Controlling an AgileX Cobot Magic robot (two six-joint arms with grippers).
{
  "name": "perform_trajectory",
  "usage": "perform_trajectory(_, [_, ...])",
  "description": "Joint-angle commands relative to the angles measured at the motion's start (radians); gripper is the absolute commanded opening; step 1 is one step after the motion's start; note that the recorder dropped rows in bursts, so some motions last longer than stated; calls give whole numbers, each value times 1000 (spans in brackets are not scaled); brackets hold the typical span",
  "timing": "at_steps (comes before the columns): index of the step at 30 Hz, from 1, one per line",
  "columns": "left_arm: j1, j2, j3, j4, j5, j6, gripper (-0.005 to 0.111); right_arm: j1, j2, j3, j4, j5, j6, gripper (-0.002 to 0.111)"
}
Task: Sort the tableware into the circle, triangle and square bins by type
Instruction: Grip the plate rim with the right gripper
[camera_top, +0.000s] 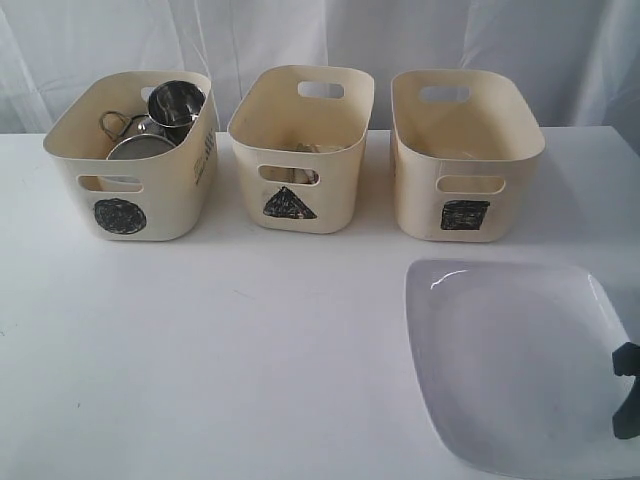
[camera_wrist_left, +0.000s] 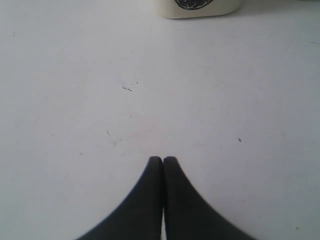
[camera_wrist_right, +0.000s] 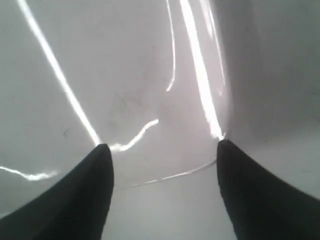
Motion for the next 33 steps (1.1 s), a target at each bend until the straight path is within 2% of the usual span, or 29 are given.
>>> perform_trajectory(1, [2, -3, 9, -6, 10, 0, 0, -6, 38, 4, 5, -52, -25, 58])
perform_trajectory(15, [2, -3, 9, -6, 10, 0, 0, -6, 38, 4, -29, -40, 15, 58])
perform_trajectory(22, [2, -3, 9, -6, 10, 0, 0, -6, 27, -29, -27, 117, 69, 58])
perform_trajectory(29, [2, -3, 9, -6, 10, 0, 0, -6, 55, -33, -44, -55, 82, 58])
perform_trajectory(33, [2, -3, 9, -6, 10, 0, 0, -6, 123, -33, -5, -101, 18, 58])
